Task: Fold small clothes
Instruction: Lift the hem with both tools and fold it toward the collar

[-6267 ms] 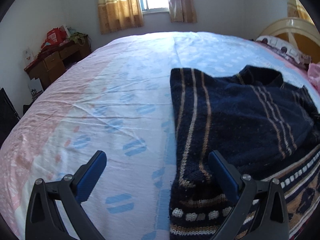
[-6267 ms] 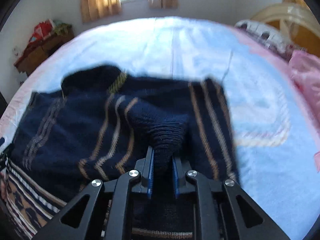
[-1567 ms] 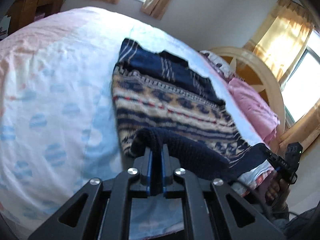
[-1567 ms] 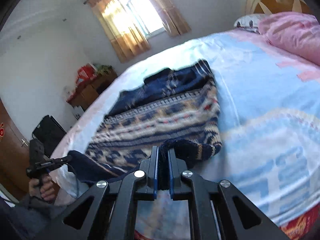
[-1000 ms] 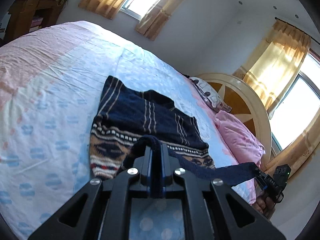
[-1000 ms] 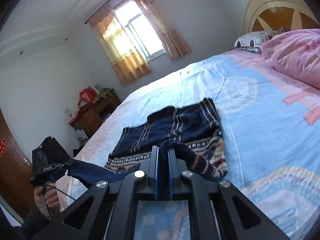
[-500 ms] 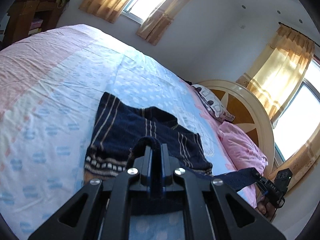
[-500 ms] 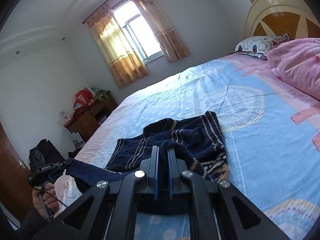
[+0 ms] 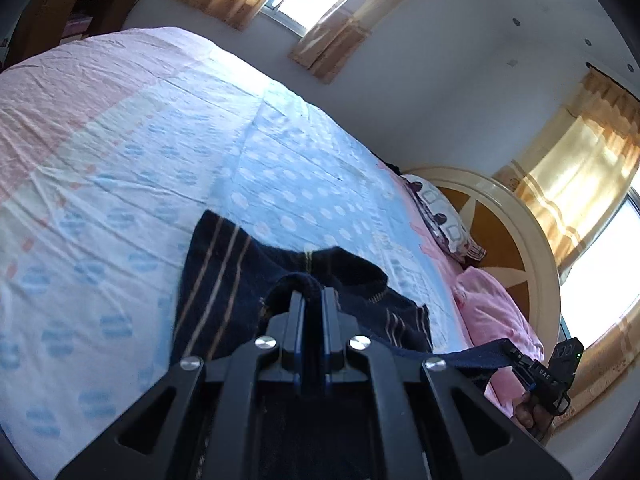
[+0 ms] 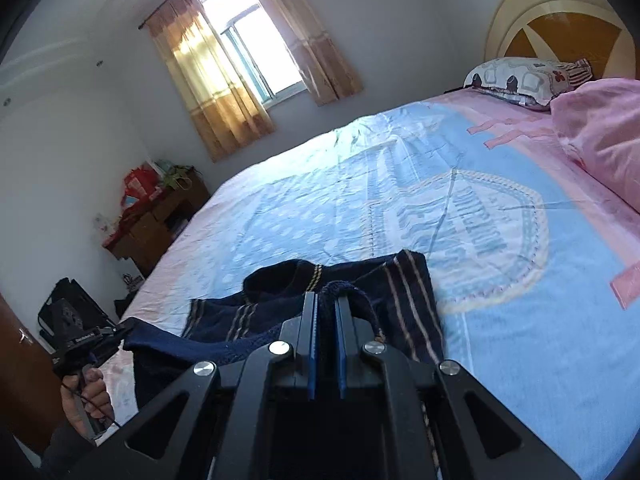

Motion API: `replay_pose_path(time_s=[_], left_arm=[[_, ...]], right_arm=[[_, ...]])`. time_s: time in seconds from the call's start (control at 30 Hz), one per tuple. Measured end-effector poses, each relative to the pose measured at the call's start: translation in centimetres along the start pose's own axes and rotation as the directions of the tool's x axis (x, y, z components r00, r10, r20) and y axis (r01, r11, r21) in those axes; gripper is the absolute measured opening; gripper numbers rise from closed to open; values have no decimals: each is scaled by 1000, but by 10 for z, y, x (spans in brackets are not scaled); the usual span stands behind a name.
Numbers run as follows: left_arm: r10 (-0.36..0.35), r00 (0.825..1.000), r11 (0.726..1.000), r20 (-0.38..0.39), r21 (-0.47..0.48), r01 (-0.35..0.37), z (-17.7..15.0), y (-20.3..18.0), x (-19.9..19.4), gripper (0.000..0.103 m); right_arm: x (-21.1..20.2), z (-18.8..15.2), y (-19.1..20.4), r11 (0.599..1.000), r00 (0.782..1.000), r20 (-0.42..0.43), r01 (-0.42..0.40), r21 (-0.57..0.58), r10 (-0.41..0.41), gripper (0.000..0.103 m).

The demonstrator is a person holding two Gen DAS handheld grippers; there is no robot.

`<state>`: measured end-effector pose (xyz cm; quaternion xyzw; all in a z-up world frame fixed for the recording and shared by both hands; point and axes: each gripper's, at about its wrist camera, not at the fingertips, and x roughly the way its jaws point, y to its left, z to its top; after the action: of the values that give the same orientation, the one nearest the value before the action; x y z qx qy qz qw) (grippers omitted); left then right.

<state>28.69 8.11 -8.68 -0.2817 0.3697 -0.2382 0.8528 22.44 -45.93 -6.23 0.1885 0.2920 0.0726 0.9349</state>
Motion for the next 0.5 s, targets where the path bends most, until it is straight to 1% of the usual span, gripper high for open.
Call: replay_pose_path(time_s=[0.1,0.27,0.4,0.47,0.5], left_arm=[[25,1000,1000,-12,4,-25,10,6,20,7],[39,998,999,-41,2,-39,20,16,49,7],[53,997,999,-50,8,-53,23,23,68,9],[76,997,997,-32,6,-75,24,28,73,9],[111,994,994,-8,2,-111,26,32,77,9]], right_arm=[[27,10,-5,1000,999,-28,25,-6,-25,7],[75,19,-19,997,994,-86,74,-9,-75,7],[109,24,-37,995,986,-139,97,22,-93,7],[128,26,-47,993,980,-169,110,36,-102,7],[136,27,-52,992,978,-180,115,49,-104,7]])
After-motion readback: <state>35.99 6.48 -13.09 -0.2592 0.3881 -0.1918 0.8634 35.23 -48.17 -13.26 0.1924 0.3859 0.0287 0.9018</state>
